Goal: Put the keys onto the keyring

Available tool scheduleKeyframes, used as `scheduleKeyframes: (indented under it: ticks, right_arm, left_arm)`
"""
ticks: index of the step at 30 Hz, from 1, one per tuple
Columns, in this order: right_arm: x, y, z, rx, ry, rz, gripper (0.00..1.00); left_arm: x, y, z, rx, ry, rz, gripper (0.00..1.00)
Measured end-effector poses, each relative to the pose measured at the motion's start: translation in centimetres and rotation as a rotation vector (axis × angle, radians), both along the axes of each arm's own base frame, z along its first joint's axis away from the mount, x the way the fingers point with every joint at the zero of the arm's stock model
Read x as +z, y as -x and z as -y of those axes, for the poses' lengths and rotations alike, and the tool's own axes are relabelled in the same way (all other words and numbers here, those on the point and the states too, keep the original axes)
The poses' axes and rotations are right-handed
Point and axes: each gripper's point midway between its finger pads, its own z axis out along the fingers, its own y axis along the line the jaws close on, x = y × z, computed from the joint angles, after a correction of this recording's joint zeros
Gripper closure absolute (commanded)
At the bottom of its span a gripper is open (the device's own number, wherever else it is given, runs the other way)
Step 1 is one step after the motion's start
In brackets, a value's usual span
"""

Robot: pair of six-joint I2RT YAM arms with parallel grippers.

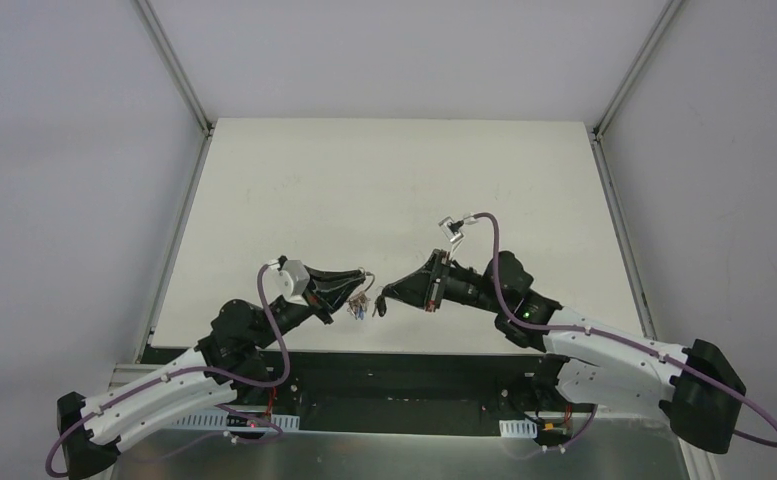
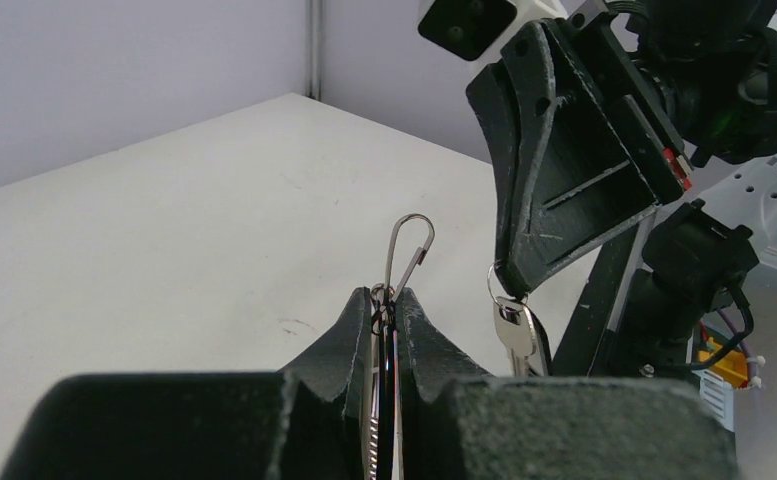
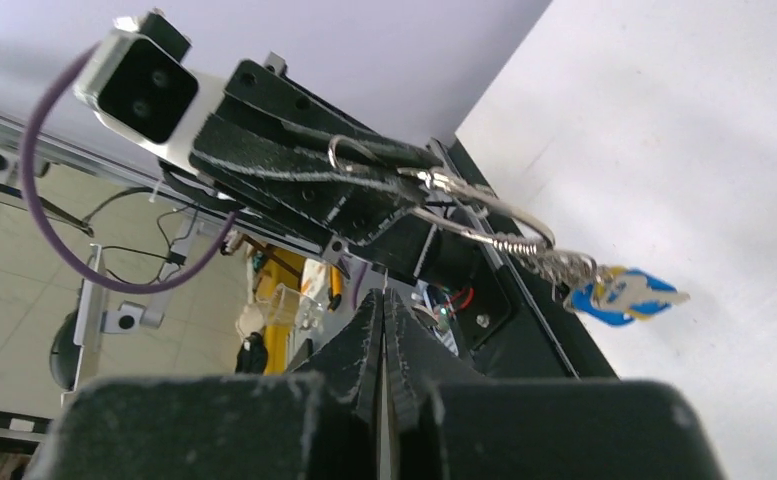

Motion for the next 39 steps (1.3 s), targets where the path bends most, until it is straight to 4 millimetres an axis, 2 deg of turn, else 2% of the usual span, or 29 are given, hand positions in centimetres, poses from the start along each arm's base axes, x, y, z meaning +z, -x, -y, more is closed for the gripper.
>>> scheduleKeyframes:
  ticks: [9,17,39]
  right_arm:
    - [2.4,-0.5,-1.3,0.015,-0.147,-0.025,1.00]
    - [3.6,-0.8,-1.7,0.021,-0.213,-0.036,1.00]
    - [2.9,-0.9,-2.6,0.058,-0.231,-0.100,1.00]
  left_arm:
    - [0.6,1.0,0.6,-0.062,0.020,0.056,1.00]
    - [0.8,1.6,0.9,-0.097,0.031,0.087,1.00]
    - [1.2,1.7,0.7,-0.097,0.056,0.107,1.00]
